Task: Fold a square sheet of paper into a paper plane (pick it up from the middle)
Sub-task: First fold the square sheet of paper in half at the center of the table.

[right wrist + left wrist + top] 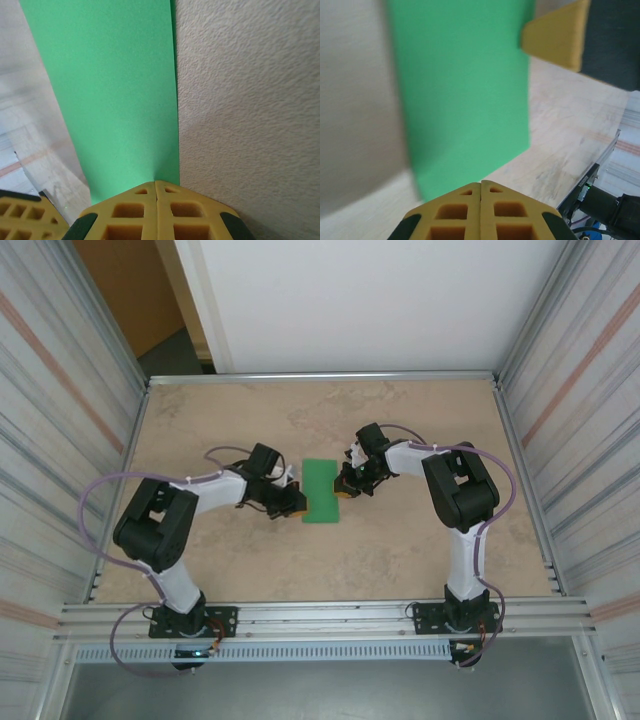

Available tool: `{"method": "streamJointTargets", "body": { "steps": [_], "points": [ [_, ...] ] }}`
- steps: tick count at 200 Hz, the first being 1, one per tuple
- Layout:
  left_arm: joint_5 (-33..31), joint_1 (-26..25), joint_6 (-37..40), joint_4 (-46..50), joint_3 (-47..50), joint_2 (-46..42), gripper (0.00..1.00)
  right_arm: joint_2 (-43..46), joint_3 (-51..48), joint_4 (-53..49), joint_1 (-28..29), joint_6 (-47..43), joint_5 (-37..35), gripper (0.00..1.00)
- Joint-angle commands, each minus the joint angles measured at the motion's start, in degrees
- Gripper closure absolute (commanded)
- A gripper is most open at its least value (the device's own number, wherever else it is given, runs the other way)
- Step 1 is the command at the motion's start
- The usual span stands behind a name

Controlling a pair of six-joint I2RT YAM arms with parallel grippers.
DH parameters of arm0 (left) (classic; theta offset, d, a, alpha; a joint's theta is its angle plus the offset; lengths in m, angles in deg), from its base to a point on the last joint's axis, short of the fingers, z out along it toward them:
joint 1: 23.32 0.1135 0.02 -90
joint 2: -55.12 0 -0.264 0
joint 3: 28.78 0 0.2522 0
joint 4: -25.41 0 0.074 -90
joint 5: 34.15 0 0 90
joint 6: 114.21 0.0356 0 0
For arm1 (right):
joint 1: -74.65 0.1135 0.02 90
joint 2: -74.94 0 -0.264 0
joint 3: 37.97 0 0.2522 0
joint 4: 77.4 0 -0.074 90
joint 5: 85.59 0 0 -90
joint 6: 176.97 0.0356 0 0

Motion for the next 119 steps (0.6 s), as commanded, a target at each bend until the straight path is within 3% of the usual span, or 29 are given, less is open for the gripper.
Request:
{"method": "streamJointTargets", "body": {
  "steps": [1, 55, 89, 119],
  "points": [
    [0.6, -1.1, -1.8, -1.1, -2.0, 4.2, 1.00, -10.3, -7.5, -12.0, -0.1, 0.2, -21.8, 1.00],
    [0.7, 0.9, -1.9, -5.8, 6.8, 6.3, 1.00, -10.3, -7.6, -12.2, -0.5, -0.2, -22.4, 1.00],
    [-0.2, 2.3, -0.1, -1.7, 11.7, 0.1, 1.00, -10.3, -7.4, -12.2, -0.6, -0.4, -22.1, 1.00],
    [0.0, 3.3, 0.5, 0.6, 10.1, -6.1, 1.00, -9.0, -5.5, -13.3, -0.5, -1.2, -20.7, 1.00]
  ]
}}
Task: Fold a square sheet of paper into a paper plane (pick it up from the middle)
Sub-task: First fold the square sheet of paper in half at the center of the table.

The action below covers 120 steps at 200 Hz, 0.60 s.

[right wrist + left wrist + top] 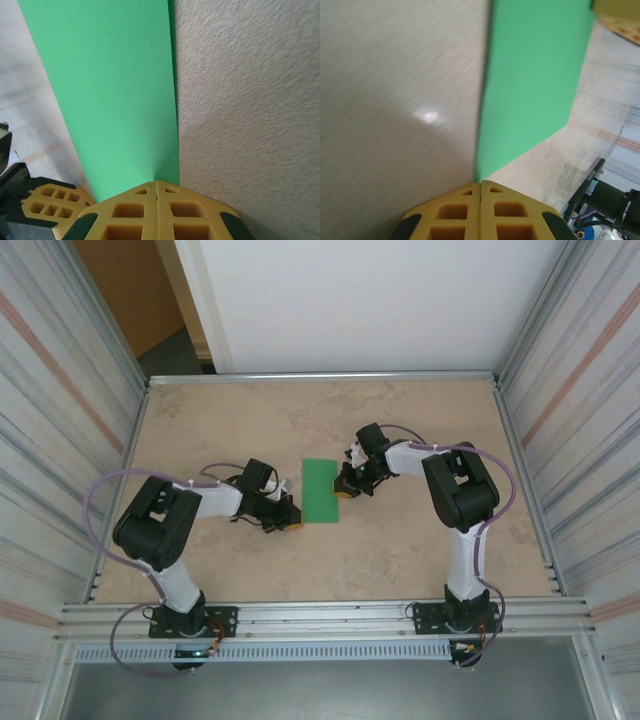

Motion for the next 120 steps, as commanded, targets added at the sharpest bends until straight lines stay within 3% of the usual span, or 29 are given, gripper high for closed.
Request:
{"method": "streamJointTargets", "body": {
  "steps": [1, 42, 69, 100, 120],
  "points": [
    [-1.8, 0.7, 1.3, 6.4, -0.6, -4.3, 1.00, -8.9, -5.3, -13.4, -0.3, -1.3, -20.7, 1.00],
    [-2.1, 0.7, -1.7, 2.1, -6.8, -3.6, 1.00, -2.9, 3.5, -16.9, 0.2, -5.2, -13.5, 0.95],
    [-2.6, 0.5, -4.2, -0.6, -11.2, 0.6, 0.93, 3.6, 8.0, -16.4, -0.1, -4.7, -6.8, 0.84],
    [-8.4, -0.7, -4.1, 2.8, -17.8, 5.4, 0.86, 10.3, 4.7, -13.3, -2.1, 0.7, -3.6, 0.70],
    [-8.3, -1.4, -3.9, 2.8, -21.5, 8.9, 0.83, 14.5, -0.5, -11.4, -3.4, 2.5, -4.7, 0.66]
  ]
}}
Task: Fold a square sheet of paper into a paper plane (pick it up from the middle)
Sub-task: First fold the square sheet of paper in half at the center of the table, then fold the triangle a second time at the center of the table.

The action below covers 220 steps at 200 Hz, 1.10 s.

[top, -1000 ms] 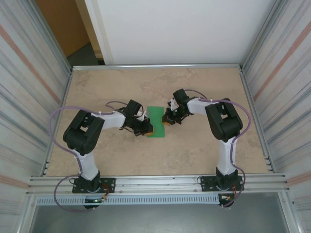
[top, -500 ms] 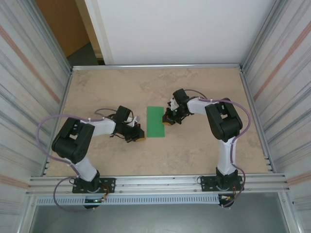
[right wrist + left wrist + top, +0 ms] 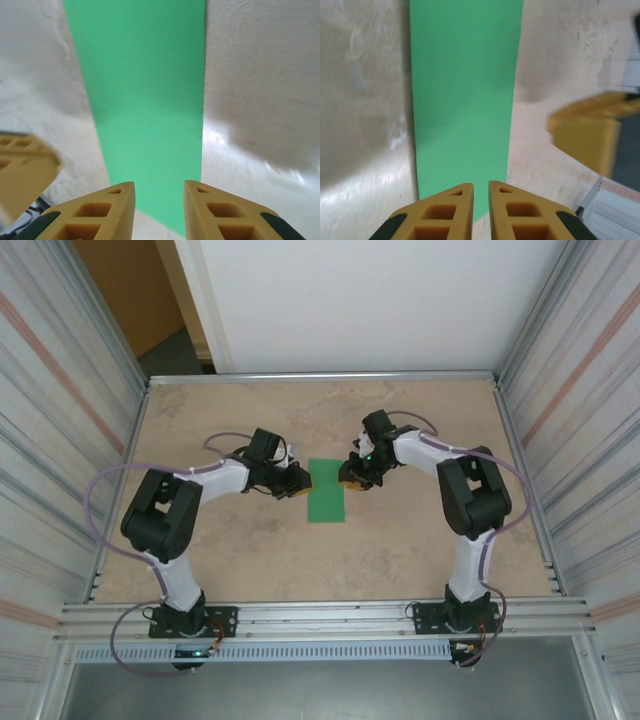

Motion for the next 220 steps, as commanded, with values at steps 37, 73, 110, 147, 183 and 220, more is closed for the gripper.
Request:
{"method": "streamJointTargets", "body": {
  "steps": [37, 73, 110, 147, 183, 220],
  "points": [
    [-4.4, -1.2, -3.2, 2.4, -7.8, 8.2, 0.83, 11.5, -12.6, 2.7, -2.4, 5.0, -0.9, 0.65],
    [-6.4, -1.2, -6.3, 1.1, -8.2, 9.5, 0.83, 12.6, -16.9, 6.2, -2.3, 6.8, 1.0, 0.65],
    [-8.3, -1.3, -8.2, 4.2, -8.9, 11.1, 0.84, 10.8, -17.0, 7.2, -1.3, 7.3, 1.9, 0.66],
    [-10.1, -1.3, -11.2, 6.8, -8.4, 12.3, 0.85, 9.3, -17.2, 8.9, 0.6, 9.1, 3.0, 0.66],
    [-10.6, -1.4, -13.1, 9.5, -8.9, 13.0, 0.85, 7.7, -17.2, 8.8, 1.9, 9.5, 3.3, 0.66],
    [-10.5, -1.4, -13.6, 11.6, -9.9, 14.1, 0.86, 6.4, -16.9, 7.6, 3.2, 8.7, 2.7, 0.66]
  ]
}}
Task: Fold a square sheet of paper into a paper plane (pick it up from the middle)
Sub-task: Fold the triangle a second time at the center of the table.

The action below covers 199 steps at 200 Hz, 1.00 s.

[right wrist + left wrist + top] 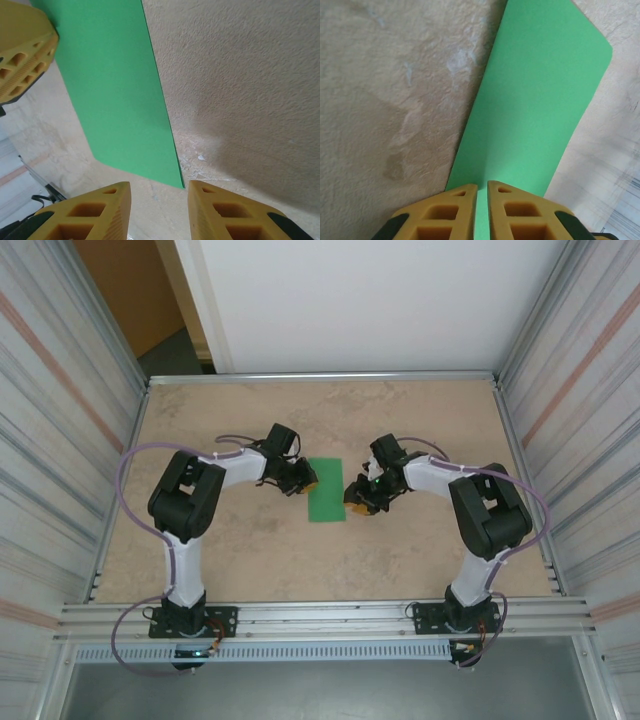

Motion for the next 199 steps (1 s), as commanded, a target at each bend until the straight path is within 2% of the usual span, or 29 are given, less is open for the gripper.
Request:
{"method": "streamJointTargets", "body": {
  "steps": [1, 117, 199],
  "points": [
    [-2.9, -0.2, -1.4, 6.6, -0.2, 3.3, 0.86, -1.5, 0.1, -1.3, 1.0, 0.2, 0.7, 0.66],
    [-2.9, -0.3, -1.7, 8.4, -1.5, 4.7, 0.87, -4.0, 0.8, -1.2, 3.0, -0.8, 2.5, 0.69],
    [-2.6, -0.2, -1.4, 8.4, -1.7, 4.8, 0.87, -2.5, 0.6, 0.2, 3.2, -1.0, 3.7, 0.73]
  ]
}}
